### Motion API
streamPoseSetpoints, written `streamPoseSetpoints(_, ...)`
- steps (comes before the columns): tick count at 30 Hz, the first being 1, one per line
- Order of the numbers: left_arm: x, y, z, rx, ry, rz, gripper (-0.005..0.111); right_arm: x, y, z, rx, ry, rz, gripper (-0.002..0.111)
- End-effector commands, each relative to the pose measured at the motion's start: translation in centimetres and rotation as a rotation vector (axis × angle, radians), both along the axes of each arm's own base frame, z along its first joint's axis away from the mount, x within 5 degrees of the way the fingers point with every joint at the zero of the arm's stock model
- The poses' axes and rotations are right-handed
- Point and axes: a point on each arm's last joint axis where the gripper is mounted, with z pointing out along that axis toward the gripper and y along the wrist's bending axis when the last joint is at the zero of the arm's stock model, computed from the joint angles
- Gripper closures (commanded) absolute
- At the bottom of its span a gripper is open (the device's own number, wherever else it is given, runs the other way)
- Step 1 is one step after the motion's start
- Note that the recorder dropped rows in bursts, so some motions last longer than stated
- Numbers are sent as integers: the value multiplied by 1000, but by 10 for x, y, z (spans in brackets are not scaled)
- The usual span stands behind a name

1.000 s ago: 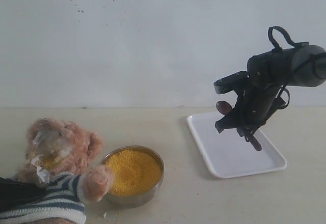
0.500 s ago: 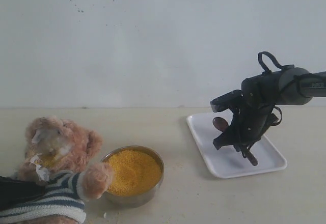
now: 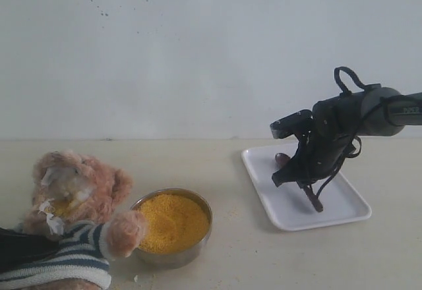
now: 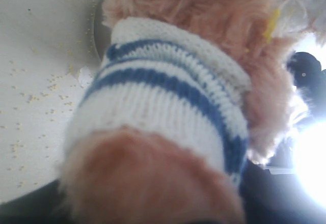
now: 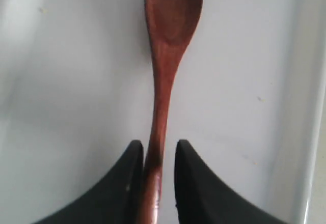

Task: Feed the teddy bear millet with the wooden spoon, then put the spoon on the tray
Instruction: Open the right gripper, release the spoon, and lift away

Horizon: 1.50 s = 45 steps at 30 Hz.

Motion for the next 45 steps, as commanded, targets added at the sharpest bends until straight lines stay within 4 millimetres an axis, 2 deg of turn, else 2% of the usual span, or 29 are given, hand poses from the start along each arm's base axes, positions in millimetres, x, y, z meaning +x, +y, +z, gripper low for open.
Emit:
streamPoseSetpoints(1, 1, -2, 4, -32, -21, -5, 103, 2, -1, 3, 6, -15, -4, 84)
streamPoseSetpoints(12, 1, -2, 4, -32, -21, -5, 103, -2, -2, 1, -10, 30, -13, 84)
streamPoseSetpoints(19, 1, -2, 4, -28, -26, -8, 103, -12, -7, 3, -51, 139, -36, 84)
streamPoseSetpoints(24, 1, -2, 3, -13, -31, -8, 103, -22, -12, 30, -77, 175, -76, 84)
streamPoseSetpoints(30, 1, -2, 3, 11, -67, -23, 103, -40, -21, 93, -90, 127, -119, 85)
streamPoseSetpoints(32, 1, -2, 3, 17, -66, -22, 103, -48, -24, 116, -84, 104, -126, 92)
streamPoseSetpoints(34, 1, -2, 3, 17, -66, -22, 103, -56, -26, 134, -77, 85, -137, 106)
streamPoseSetpoints(36, 1, -2, 3, 20, -71, -26, 103, -64, -29, 150, -72, 67, -142, 108)
streamPoseSetpoints(38, 1, -2, 3, 31, -87, -33, 103, -71, -31, 162, -63, 61, -159, 108)
streamPoseSetpoints(41, 1, -1, 3, 44, -102, -35, 103, -79, -33, 169, -50, 94, -201, 108)
streamPoseSetpoints(45, 1, -1, 2, 55, -97, -37, 103, -90, -35, 165, -28, 129, -261, 108)
